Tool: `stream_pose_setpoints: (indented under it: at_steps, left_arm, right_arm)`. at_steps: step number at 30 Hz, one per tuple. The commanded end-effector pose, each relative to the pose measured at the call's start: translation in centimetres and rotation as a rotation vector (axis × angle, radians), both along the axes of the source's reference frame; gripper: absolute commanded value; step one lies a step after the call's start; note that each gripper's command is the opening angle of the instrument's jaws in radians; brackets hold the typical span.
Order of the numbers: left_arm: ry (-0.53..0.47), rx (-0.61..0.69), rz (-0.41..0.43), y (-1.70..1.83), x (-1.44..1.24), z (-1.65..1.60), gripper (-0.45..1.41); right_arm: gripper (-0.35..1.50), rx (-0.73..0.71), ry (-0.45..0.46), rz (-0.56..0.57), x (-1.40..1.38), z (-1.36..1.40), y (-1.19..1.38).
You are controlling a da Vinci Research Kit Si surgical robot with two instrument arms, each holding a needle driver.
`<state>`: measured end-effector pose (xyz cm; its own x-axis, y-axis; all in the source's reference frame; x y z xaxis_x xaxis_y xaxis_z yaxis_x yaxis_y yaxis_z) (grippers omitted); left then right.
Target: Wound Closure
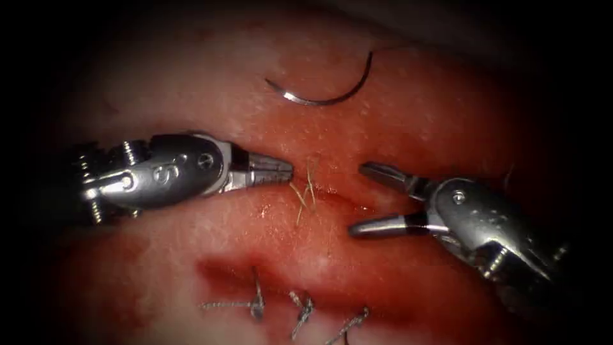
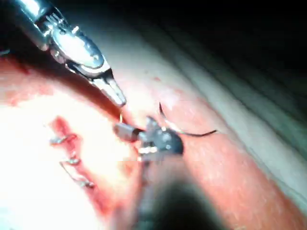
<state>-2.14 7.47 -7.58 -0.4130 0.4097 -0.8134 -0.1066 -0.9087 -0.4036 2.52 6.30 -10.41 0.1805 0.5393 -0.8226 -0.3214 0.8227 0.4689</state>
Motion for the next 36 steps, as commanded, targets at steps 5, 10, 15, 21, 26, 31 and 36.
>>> stream_pose_setpoints:
  at_steps: [5,10,15,21,26,31,36]
  left_arm:
    - [-0.02,0.003,-0.02,0.13,-0.03,-0.06,-0.35]
    - [-0.032,0.006,-0.033,0.1,-0.03,-0.18,-0.35]
    - [-0.032,0.007,-0.032,0.06,-0.02,-0.2,-0.35]
    - [-0.031,0.006,-0.033,0.06,0.0,-0.2,-0.35]
    - [-0.032,0.007,-0.033,0.07,0.0,-0.22,-0.35]
    - [-0.034,0.011,-0.033,0.09,0.0,-0.25,-0.35]
    - [-0.034,0.012,-0.034,0.1,0.0,-0.27,-0.35]
  right_arm:
    - [1.47,-0.015,-0.025,0.008,0.36,0.12,0.01]
    - [1.47,0.0,-0.071,0.023,0.49,0.34,0.03]
    - [1.48,0.02,-0.092,0.035,0.63,0.39,0.05]
    - [1.48,0.014,-0.102,0.048,0.83,0.47,0.06]
    - [1.48,0.01,-0.108,0.056,0.92,0.55,0.09]
    - [1.48,-0.03,-0.122,0.044,0.98,0.67,0.08]
    - [1.48,-0.068,-0.123,0.038,1.0,0.71,0.1]
